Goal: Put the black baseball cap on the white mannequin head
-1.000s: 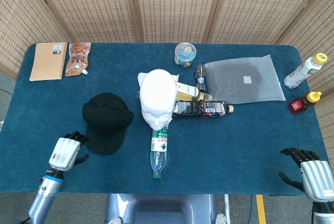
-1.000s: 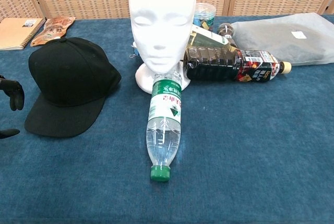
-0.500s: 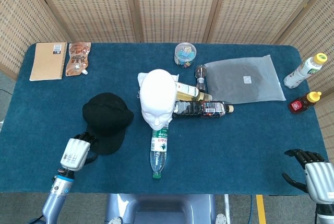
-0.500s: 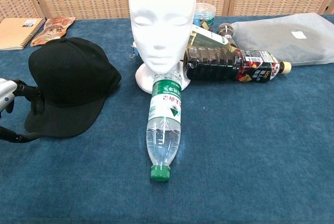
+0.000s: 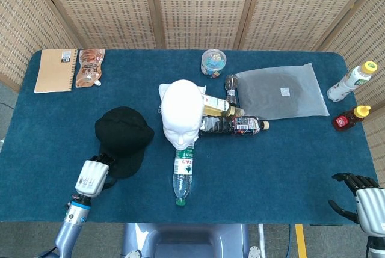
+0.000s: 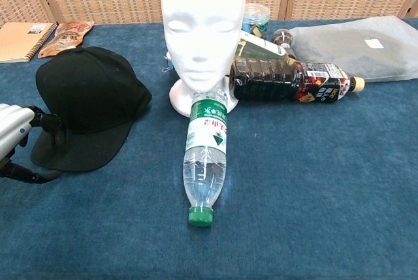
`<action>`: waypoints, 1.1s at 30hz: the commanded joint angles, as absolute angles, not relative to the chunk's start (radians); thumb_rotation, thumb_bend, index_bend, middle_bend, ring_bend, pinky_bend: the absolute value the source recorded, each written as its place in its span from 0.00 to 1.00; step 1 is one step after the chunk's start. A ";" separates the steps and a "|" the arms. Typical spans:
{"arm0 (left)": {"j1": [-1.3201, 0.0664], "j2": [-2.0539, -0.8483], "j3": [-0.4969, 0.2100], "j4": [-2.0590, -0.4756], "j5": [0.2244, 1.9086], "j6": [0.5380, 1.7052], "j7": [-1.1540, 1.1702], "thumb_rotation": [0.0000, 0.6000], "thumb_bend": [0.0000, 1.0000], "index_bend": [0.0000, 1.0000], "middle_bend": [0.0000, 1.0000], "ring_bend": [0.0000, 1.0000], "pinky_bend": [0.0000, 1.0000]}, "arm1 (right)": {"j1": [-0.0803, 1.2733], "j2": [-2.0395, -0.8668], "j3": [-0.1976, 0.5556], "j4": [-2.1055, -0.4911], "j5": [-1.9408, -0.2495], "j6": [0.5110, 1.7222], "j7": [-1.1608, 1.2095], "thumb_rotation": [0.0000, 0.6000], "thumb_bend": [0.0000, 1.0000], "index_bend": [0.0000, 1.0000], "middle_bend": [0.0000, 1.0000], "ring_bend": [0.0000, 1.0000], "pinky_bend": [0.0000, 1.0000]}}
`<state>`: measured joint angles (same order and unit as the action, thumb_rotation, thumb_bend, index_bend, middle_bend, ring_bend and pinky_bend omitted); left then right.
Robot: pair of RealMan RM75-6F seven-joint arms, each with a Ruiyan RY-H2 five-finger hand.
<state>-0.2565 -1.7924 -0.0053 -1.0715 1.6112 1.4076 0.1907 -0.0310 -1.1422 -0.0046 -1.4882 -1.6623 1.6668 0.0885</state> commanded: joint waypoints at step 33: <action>-0.414 -1.832 -0.178 -1.019 1.557 1.416 0.104 1.00 0.12 0.51 0.49 0.32 0.52 | -0.046 -1.126 0.014 -1.504 -1.651 1.687 0.074 1.00 0.16 0.37 0.42 0.44 0.41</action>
